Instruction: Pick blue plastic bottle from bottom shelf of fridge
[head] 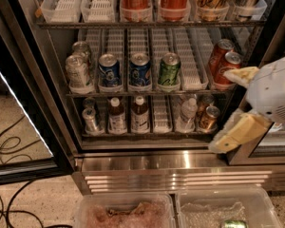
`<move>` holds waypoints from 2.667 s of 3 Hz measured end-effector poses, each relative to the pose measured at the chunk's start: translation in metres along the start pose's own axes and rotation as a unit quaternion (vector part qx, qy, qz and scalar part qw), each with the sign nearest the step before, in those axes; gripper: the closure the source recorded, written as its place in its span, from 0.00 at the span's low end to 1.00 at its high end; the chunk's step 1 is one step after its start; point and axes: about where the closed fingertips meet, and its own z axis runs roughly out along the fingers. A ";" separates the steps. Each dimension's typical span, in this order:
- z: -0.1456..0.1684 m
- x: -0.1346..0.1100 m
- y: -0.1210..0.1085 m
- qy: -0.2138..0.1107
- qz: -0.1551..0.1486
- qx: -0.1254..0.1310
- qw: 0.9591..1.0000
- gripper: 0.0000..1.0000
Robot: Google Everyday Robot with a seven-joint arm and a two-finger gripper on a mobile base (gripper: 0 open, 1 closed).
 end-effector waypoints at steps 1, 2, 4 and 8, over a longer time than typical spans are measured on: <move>0.000 -0.018 -0.006 -0.030 0.003 0.014 0.999 0.00; 0.000 -0.015 -0.005 -0.024 0.002 0.012 1.000 0.00; 0.045 -0.046 0.026 -0.107 0.091 0.040 0.989 0.00; 0.127 -0.121 0.065 -0.212 0.155 0.047 0.964 0.00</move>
Offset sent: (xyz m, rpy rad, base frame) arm 0.0106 0.0126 0.0137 0.0780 -0.0599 -0.0209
